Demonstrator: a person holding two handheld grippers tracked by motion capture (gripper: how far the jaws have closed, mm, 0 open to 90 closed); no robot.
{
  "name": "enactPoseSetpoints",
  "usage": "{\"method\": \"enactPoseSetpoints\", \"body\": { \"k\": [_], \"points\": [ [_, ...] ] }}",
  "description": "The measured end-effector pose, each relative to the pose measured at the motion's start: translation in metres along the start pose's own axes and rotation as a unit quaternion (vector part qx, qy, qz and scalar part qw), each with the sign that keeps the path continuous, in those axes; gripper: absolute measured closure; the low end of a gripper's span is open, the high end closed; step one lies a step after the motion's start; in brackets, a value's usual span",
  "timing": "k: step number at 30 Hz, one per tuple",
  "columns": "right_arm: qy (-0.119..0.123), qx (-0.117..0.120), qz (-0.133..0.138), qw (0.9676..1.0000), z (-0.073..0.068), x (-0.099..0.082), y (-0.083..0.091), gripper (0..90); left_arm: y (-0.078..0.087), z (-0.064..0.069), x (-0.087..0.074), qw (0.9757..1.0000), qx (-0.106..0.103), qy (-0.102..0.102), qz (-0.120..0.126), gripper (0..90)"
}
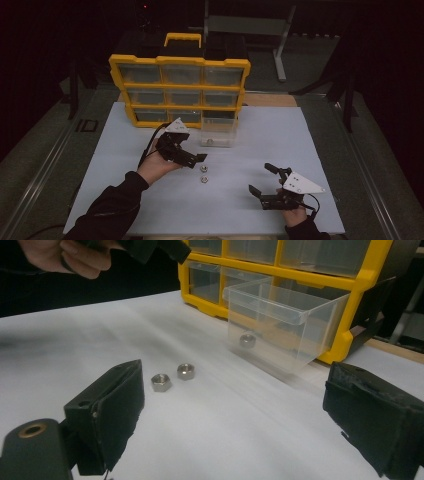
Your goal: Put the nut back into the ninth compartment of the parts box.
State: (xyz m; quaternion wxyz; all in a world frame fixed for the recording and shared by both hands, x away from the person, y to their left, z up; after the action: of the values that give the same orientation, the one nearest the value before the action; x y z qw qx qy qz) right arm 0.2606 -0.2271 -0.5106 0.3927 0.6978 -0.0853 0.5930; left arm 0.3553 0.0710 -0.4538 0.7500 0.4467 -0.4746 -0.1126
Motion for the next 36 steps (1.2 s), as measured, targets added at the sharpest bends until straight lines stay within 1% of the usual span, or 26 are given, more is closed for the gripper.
{"method": "enactPoseSetpoints", "body": {
  "k": [1,2,4,5,7,11,13,14,15,17,18,19,21,24,28,29,30,32,33,34,36],
  "points": [
    [0.002,-0.002,0.000,1.0000,0.000,0.000,0.000,9.8,-0.001,0.001,-0.002,1.0000,0.000,0.001,0.001,0.0],
    [0.002,-0.002,0.000,1.0000,0.000,0.000,0.000,9.8,-0.003,0.002,-0.004,1.0000,-0.002,-0.002,0.001,0.0],
    [0.003,-0.001,0.001,1.0000,0.000,0.000,-0.001,9.8,-0.006,0.003,-0.008,1.0000,-0.003,-0.003,0.002,0.4],
    [0.003,0.000,0.000,1.0000,0.000,0.000,-0.001,9.9,-0.008,0.003,-0.010,1.0000,-0.008,-0.004,0.001,0.4],
    [0.001,0.002,-0.001,1.0000,0.001,-0.001,-0.001,9.8,-0.012,0.003,-0.014,1.0000,-0.009,-0.004,-0.001,0.4],
    [-0.005,0.005,0.000,1.0000,0.001,-0.001,-0.001,9.9,-0.024,0.003,-0.022,0.9998,-0.015,-0.005,-0.010,1.5],
    [-0.004,0.006,0.001,1.0000,0.001,0.000,-0.001,9.8,-0.029,0.003,-0.026,0.9998,-0.012,-0.006,-0.016,2.4],
    [-0.004,0.006,0.001,1.0000,0.001,0.000,-0.001,9.9,-0.031,0.003,-0.027,0.9997,-0.015,-0.008,-0.017,3.0],
    [-0.004,0.007,0.000,1.0000,0.000,0.000,-0.001,9.8,-0.033,0.003,-0.029,0.9997,-0.010,-0.010,-0.017,3.2],
    [-0.004,0.007,0.000,1.0000,0.000,0.000,-0.001,9.8,-0.036,0.004,-0.030,0.9997,-0.010,-0.010,-0.020,4.9],
    [-0.005,0.008,0.000,1.0000,0.000,0.000,-0.001,9.9,-0.041,0.004,-0.034,0.9995,-0.007,-0.016,-0.025,4.9],
    [-0.005,0.008,0.000,0.9999,0.000,0.000,-0.001,9.8,-0.043,0.004,-0.035,0.9994,-0.010,-0.018,-0.029,7.5],
    [-0.006,0.009,0.000,0.9999,0.000,0.000,-0.001,9.9,-0.048,0.004,-0.037,0.9992,-0.010,-0.022,-0.032,10.3],
    [-0.006,0.009,0.000,0.9999,0.001,0.000,-0.001,9.9,-0.056,0.003,-0.039,0.9991,-0.016,-0.019,-0.033,14.4],
    [-0.008,0.010,-0.001,0.9999,0.001,-0.001,-0.001,9.9,-0.064,0.000,-0.040,0.9991,-0.020,-0.013,-0.035,21.6],
    [-0.009,0.011,-0.001,0.9999,0.001,-0.001,-0.001,9.9,-0.066,0.000,-0.040,0.9989,-0.024,-0.014,-0.037,23.0],
    [-0.008,0.010,-0.001,0.9999,0.001,-0.001,-0.001,9.9,-0.068,-0.001,-0.040,0.9989,-0.024,-0.013,-0.038,24.6],
    [-0.009,0.011,-0.002,0.9999,0.001,-0.001,-0.001,9.9,-0.072,-0.002,-0.041,0.9985,-0.016,-0.025,-0.046,27.7],
    [-0.009,0.011,-0.002,0.9999,0.001,-0.001,-0.001,9.8,-0.074,-0.002,-0.042,0.9984,-0.006,-0.030,-0.049,28.5],
    [-0.009,0.011,-0.002,0.9999,0.001,-0.001,-0.001,9.9,-0.076,-0.003,-0.042,0.9982,0.000,-0.031,-0.051,31.5],
    [-0.009,0.011,-0.003,0.9999,0.001,-0.001,-0.001,9.8,-0.079,-0.004,-0.043,0.9979,0.002,-0.030,-0.056,34.9]
  ]
}}
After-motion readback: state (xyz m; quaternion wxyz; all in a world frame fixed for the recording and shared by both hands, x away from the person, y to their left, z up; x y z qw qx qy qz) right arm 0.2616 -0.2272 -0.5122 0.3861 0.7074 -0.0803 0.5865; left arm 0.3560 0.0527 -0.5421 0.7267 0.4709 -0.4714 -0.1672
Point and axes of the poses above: each handheld gripper's, and its own axes: y roughly backward along the jaws, x roughly out of its top, z roughly to its right, the point moved 4 cm from there along -y, roughly forward along the jaws, and after that the axes turned 13 degrees about -z, right-handed, at the moved point
